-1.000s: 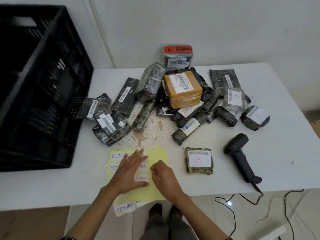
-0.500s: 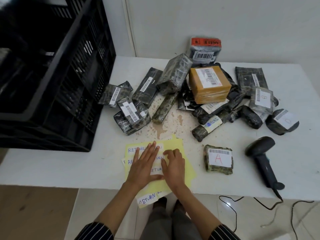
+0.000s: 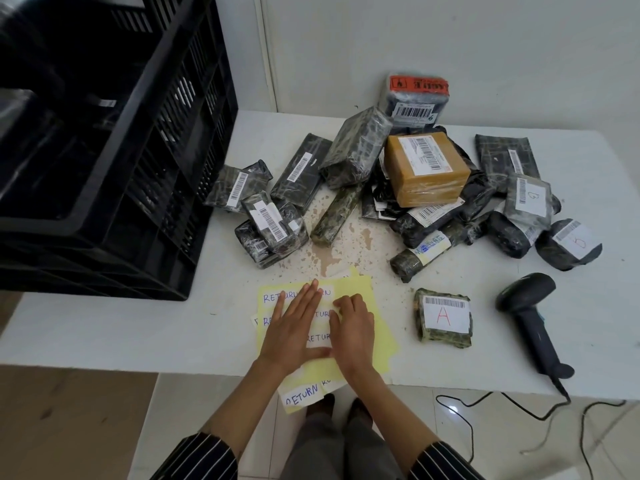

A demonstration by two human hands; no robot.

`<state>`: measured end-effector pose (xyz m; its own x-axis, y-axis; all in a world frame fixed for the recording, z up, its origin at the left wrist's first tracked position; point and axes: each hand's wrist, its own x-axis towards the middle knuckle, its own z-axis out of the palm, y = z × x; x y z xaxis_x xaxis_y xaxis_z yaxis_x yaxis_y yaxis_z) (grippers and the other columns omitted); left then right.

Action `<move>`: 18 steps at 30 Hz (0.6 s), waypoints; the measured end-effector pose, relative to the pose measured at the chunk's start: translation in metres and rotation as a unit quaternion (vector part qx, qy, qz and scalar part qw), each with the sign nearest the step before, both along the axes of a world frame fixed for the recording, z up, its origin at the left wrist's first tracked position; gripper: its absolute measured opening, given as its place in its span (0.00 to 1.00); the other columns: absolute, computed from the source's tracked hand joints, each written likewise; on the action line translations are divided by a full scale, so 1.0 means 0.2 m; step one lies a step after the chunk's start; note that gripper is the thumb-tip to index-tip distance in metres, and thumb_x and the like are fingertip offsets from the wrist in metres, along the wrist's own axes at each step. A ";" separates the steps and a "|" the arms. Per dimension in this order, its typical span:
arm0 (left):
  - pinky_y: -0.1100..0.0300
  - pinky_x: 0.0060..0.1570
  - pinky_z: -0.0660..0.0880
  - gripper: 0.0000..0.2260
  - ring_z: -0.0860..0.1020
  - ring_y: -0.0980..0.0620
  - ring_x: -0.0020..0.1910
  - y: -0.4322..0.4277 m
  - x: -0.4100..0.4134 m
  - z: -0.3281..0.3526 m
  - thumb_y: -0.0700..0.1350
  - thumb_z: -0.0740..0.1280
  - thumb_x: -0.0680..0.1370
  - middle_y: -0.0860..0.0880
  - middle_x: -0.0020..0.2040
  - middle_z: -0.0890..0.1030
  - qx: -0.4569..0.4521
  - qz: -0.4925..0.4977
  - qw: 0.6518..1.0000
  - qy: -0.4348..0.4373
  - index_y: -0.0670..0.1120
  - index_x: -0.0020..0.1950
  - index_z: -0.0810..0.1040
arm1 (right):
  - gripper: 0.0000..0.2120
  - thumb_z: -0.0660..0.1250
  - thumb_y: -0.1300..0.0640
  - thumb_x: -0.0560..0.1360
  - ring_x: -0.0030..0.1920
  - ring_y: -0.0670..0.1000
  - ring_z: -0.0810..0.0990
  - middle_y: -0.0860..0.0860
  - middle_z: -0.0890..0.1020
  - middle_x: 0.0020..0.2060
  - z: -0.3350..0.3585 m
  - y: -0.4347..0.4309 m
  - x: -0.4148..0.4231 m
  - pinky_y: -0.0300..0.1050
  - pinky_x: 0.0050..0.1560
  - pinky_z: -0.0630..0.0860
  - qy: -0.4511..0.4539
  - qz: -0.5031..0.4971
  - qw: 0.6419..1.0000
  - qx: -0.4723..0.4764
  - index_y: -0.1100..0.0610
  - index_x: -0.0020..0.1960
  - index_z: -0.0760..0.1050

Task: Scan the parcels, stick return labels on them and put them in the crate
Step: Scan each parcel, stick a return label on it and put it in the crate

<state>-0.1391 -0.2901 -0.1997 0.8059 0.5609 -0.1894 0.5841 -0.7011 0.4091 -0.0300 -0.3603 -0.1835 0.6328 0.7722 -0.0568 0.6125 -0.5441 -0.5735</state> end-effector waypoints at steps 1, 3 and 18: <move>0.49 0.71 0.41 0.48 0.47 0.57 0.75 0.00 0.00 0.00 0.77 0.48 0.68 0.48 0.77 0.53 -0.002 0.001 1.000 -0.002 0.45 0.77 0.55 | 0.03 0.63 0.64 0.75 0.42 0.56 0.75 0.55 0.76 0.44 0.00 0.01 -0.01 0.51 0.45 0.71 -0.002 -0.003 1.000 0.005 0.62 0.47 0.75; 0.51 0.72 0.39 0.49 0.44 0.58 0.76 0.01 -0.01 0.00 0.77 0.50 0.67 0.50 0.78 0.49 -0.001 0.000 1.000 -0.012 0.46 0.77 0.52 | 0.04 0.62 0.67 0.75 0.39 0.57 0.73 0.55 0.75 0.40 0.00 0.03 -0.01 0.51 0.41 0.70 -0.007 -0.014 1.000 0.004 0.62 0.42 0.73; 0.56 0.74 0.35 0.44 0.42 0.67 0.74 0.09 -0.02 0.04 0.60 0.72 0.67 0.60 0.77 0.48 -0.160 0.049 0.980 -0.110 0.51 0.76 0.54 | 0.05 0.57 0.65 0.79 0.41 0.49 0.74 0.52 0.75 0.41 0.15 -0.16 0.14 0.39 0.39 0.68 0.181 0.051 0.980 0.058 0.56 0.46 0.66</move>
